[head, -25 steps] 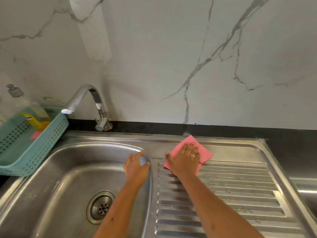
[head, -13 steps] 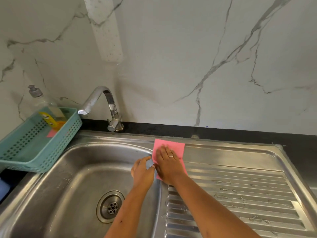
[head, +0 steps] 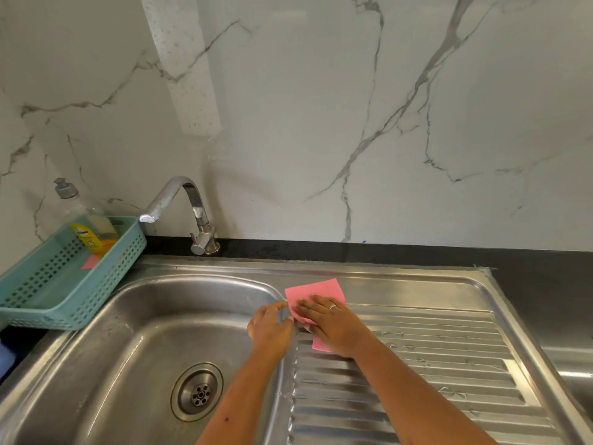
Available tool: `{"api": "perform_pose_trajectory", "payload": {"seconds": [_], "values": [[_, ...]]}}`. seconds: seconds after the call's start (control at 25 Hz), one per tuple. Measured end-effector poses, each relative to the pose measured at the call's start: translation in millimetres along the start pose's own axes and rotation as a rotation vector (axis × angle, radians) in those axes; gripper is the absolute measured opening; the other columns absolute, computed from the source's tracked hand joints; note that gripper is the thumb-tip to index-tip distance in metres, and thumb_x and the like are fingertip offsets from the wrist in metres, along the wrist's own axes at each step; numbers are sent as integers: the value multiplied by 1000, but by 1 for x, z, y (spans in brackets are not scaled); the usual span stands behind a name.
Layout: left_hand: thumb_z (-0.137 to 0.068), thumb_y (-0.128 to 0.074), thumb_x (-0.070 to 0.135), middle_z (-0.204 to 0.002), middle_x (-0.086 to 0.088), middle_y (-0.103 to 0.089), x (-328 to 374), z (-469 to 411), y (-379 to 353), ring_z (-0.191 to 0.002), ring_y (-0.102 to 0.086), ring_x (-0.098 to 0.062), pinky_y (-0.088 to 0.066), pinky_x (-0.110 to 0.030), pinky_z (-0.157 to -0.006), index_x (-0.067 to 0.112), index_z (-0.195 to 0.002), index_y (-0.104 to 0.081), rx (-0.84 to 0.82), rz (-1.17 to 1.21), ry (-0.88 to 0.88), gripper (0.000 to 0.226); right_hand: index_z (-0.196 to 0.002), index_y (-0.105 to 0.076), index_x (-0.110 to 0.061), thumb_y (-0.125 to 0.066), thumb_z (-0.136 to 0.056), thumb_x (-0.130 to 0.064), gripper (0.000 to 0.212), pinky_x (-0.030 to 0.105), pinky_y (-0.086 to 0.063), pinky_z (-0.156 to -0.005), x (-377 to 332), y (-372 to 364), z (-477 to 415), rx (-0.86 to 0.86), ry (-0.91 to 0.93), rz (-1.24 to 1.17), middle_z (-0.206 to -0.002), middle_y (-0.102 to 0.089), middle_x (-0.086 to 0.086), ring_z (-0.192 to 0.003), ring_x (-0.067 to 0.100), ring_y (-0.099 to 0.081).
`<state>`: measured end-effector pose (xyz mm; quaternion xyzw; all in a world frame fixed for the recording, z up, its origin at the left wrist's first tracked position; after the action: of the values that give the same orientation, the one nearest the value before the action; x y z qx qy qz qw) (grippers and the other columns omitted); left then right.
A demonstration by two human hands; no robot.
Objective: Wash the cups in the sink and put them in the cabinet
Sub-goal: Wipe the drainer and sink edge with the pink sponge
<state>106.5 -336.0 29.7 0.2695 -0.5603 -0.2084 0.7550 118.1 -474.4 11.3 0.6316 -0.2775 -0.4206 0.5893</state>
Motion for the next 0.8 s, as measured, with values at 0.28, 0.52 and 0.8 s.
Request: {"api": "perform_pose_trajectory", "payload": {"seconds": [0.28, 0.52, 0.8], "values": [[-93, -52, 26, -146, 3, -39, 35, 26, -40, -136, -30, -22, -22, -34, -112, 31, -131, -51, -127, -28, -98, 38, -149, -18, -36, -8, -97, -51, 56, 31, -10, -117, 62, 13, 83, 23, -233, 59, -155, -23, -14, -145, 12, -19], [-95, -51, 26, -147, 1, -37, 59, 43, -67, -138, -27, -25, -22, -42, -114, 31, -131, -50, -213, -57, -205, 37, -149, -24, -31, 18, -76, -58, 88, 33, -19, -117, 132, 26, 163, 67, -551, 91, -154, -29, -11, -142, 12, -24], [-96, -50, 27, -148, 0, -35, 78, 53, -85, -139, -24, -25, -24, -44, -115, 30, -131, -48, -264, -82, -281, 35, -141, -38, -22, -22, -100, -39, 47, 40, -34, -105, 185, 41, 228, 183, -884, 145, -142, -45, -3, -129, 20, -42]]}}
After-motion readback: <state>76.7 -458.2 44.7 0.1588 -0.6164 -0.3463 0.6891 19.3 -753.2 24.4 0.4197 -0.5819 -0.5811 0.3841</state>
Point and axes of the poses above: each hand's wrist, its own z-axis away from the middle knuckle, its own y-axis out of the back of the hand, x = y × z, the point moved 7 cm from there along -z, towards the middle knuckle
